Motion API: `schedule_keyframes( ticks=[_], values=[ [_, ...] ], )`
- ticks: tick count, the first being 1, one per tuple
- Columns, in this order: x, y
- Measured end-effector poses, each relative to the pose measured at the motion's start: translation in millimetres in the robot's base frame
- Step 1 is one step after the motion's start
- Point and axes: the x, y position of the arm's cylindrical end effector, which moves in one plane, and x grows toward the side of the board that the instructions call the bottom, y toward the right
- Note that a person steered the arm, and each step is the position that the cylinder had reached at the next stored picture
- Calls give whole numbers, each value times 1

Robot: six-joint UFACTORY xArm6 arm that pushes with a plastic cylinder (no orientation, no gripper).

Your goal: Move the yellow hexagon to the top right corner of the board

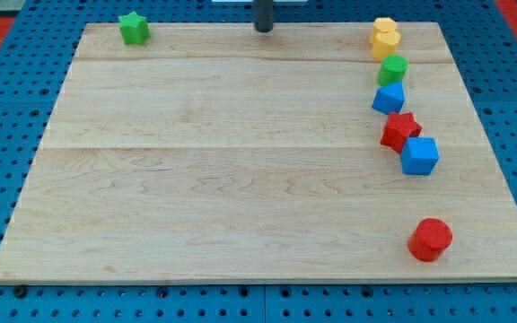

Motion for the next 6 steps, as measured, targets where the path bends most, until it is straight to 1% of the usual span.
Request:
schedule_keyframes(
  ticks=[2, 5, 6],
  values=[
    [-1, 74],
    [-1, 139],
    [-2, 195]
  ],
)
